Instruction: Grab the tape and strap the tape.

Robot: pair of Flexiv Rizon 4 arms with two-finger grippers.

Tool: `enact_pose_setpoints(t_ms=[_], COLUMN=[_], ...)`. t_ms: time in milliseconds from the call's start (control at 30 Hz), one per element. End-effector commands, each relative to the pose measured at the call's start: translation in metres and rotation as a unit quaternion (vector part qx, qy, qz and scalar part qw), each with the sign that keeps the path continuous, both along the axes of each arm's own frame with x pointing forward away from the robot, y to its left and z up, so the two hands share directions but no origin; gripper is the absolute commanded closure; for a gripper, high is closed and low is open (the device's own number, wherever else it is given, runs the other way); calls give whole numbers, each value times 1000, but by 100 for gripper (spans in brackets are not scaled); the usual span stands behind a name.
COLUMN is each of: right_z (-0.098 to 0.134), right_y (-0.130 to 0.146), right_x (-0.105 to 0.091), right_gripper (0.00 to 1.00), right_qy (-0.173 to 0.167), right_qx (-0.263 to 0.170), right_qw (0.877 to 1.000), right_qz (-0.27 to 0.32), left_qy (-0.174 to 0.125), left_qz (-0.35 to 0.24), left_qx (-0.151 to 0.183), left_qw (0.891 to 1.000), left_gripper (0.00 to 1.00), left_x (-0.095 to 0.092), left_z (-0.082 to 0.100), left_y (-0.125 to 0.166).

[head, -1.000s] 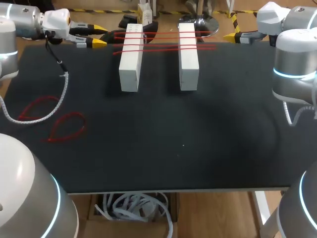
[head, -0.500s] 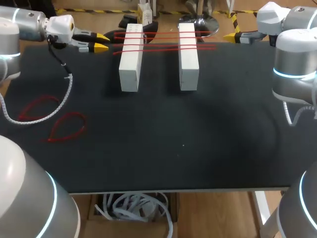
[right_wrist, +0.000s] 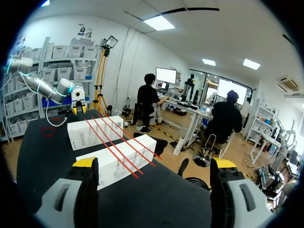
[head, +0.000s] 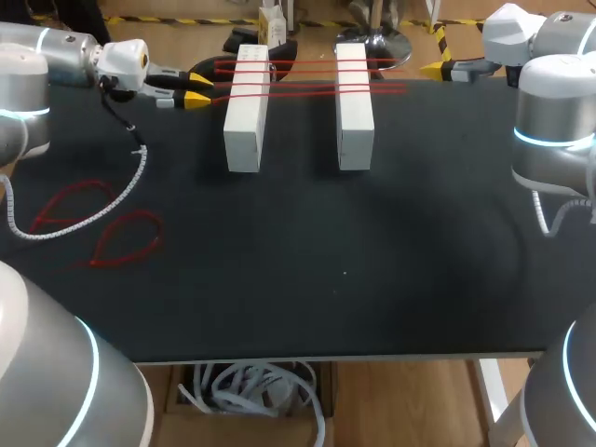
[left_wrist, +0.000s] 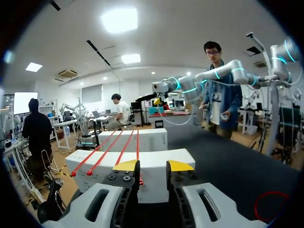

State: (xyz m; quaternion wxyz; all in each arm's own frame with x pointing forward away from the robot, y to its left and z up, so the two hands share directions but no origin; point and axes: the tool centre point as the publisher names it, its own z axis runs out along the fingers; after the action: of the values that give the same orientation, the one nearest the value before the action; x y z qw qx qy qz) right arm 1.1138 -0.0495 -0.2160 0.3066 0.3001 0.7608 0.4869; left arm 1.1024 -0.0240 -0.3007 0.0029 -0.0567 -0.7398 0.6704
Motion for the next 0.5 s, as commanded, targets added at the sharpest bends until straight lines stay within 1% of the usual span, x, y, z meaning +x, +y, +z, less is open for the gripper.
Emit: enact_pose_setpoints(t_ms=[33,300,400,500], right_z=[0,0,0,0], right_y=[-1,-1,-1,-1], right_x=[0,0,0,0], right_gripper=[0,0,0,0], right_qy=[0,0,0,0], right_qx=[0,0,0,0], right_qw=[1000,1000,1000,1000], right_qz=[1,1,1,1], left_qy=[5,6,6,8], left_qz=[-18,-5,-2,3], left_qx=[-8,-13,-15,-16], left_qw=[1000,1000,1000,1000], left_gripper=[74,71,74,75], left_x=[8,15,18,20], left_z=[-9,-15,-17,-20], left_y=[1,0,-3,-3])
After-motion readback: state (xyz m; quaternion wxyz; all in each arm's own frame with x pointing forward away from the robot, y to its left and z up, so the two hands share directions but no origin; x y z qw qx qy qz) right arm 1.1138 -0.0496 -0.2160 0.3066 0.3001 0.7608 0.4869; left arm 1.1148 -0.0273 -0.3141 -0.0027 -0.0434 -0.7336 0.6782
